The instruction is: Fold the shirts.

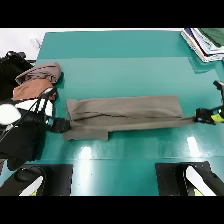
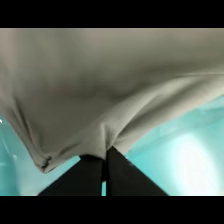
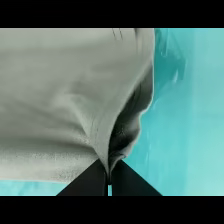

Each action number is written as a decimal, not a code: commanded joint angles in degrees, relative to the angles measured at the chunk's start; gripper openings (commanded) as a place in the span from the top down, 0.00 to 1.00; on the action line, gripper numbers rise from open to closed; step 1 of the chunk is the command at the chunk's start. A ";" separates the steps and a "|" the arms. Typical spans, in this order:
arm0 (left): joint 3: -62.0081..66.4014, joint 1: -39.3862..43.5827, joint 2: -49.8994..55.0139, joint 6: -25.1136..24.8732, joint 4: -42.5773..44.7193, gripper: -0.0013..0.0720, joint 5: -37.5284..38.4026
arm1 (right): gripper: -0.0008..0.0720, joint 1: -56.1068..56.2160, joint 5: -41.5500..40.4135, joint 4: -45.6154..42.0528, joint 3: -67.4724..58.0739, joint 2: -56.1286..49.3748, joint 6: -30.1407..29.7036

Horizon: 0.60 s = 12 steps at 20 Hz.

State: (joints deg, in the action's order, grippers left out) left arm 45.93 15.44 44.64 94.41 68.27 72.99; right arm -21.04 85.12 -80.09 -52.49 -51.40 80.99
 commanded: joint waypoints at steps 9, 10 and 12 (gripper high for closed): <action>15.63 -5.25 29.77 -4.87 1.20 0.94 -16.94 | 0.90 6.32 -7.26 9.57 -19.65 -30.49 1.01; 15.80 -5.25 30.01 -4.85 1.05 0.87 -18.08 | 0.63 5.77 -7.08 10.54 -20.83 -32.15 0.90; 17.09 -5.25 29.99 -3.98 0.94 0.20 -18.86 | 0.54 4.02 -5.62 13.33 -22.53 -34.03 -2.62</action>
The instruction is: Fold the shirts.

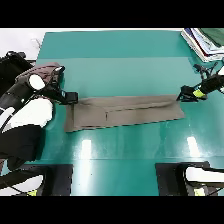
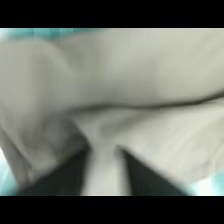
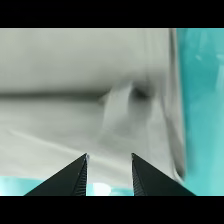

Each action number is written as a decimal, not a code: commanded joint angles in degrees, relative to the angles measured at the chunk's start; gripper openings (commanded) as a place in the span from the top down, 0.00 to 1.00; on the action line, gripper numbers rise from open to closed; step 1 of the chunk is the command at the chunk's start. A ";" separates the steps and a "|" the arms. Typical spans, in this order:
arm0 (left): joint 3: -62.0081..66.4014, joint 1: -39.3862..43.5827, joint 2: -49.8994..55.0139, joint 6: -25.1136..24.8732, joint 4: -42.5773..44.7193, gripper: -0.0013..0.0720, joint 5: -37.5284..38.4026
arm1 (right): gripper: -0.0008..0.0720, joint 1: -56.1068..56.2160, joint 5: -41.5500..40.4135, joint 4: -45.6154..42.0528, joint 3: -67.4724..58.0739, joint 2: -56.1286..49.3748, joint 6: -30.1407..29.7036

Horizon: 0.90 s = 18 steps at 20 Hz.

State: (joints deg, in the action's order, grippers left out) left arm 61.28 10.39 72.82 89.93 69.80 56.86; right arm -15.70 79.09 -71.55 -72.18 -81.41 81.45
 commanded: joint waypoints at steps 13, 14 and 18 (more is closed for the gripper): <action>5.03 12.22 5.22 3.26 -10.19 0.95 -9.90 | 0.36 -22.71 0.83 26.60 11.15 -12.59 -19.87; 5.05 13.64 6.69 3.26 -11.72 0.95 -11.10 | 0.36 -21.49 0.33 27.63 11.17 -13.27 -20.04; 9.75 18.08 14.08 3.21 -14.40 0.95 -11.76 | 0.62 -15.19 -2.43 28.39 10.95 -13.51 -20.83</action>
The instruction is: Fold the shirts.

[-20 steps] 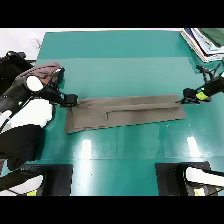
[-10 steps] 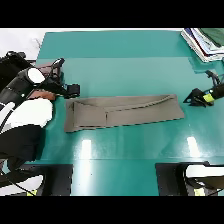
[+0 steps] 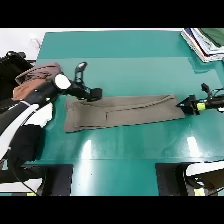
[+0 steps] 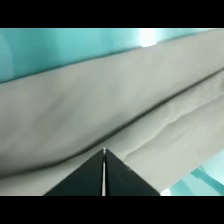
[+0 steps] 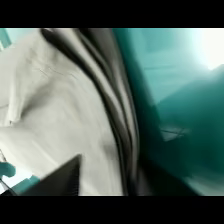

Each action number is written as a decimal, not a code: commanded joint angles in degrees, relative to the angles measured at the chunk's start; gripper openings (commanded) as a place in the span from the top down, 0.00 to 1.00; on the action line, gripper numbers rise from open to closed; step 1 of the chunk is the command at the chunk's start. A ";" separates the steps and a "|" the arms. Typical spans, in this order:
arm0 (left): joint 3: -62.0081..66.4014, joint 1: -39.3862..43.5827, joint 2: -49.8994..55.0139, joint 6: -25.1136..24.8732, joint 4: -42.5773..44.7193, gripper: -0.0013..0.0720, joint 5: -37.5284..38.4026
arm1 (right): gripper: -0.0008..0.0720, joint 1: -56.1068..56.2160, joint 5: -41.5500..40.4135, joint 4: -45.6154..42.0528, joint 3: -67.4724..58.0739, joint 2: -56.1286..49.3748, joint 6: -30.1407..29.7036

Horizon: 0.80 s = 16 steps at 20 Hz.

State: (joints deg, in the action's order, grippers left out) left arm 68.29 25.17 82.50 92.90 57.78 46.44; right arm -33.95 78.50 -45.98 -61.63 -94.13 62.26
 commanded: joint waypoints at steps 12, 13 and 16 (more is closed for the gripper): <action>19.76 9.51 22.40 0.11 -4.22 0.95 2.36 | 0.97 20.41 8.07 2.82 -18.78 18.23 6.29; 20.06 9.51 22.99 0.09 -4.66 0.95 2.62 | 0.97 22.53 7.96 2.89 -20.37 19.71 7.45; 20.04 9.51 23.19 0.07 -4.39 0.95 2.73 | 0.97 27.80 7.41 2.84 -24.61 22.49 9.92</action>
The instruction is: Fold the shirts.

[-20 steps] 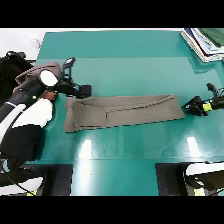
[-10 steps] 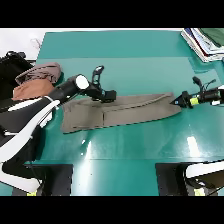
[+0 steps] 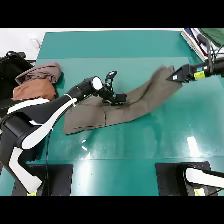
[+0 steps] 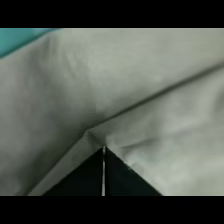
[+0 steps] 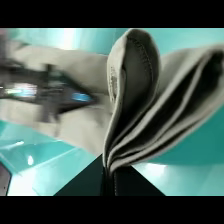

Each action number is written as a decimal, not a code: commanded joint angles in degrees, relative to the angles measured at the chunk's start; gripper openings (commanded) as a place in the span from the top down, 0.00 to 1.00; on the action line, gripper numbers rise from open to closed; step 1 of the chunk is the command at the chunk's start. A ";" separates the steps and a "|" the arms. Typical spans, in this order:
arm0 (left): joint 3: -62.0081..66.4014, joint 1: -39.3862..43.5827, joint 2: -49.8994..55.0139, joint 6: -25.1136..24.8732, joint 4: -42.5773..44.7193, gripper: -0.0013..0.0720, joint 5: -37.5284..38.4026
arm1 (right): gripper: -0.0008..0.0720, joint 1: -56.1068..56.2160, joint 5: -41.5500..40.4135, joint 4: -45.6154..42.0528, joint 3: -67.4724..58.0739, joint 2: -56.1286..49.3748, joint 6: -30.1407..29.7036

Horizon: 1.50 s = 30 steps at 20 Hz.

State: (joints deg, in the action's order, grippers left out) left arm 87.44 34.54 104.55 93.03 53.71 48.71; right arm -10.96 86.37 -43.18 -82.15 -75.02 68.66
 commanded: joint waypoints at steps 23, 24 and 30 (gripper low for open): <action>9.81 -29.64 -34.56 -0.50 24.04 0.95 15.34 | 0.47 58.73 -35.91 3.56 -16.55 -16.11 5.03; 9.79 -29.64 -34.69 -0.50 23.61 0.95 16.09 | 0.47 57.00 -33.35 0.24 -16.31 -15.67 6.56; 9.51 -29.62 -34.42 -0.52 22.18 0.95 18.23 | 0.45 35.91 -26.32 -12.17 7.96 -3.45 10.86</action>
State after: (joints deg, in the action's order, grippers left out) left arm 97.03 5.13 70.37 92.55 76.77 66.00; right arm 33.87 55.88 -49.19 -84.75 -82.87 77.54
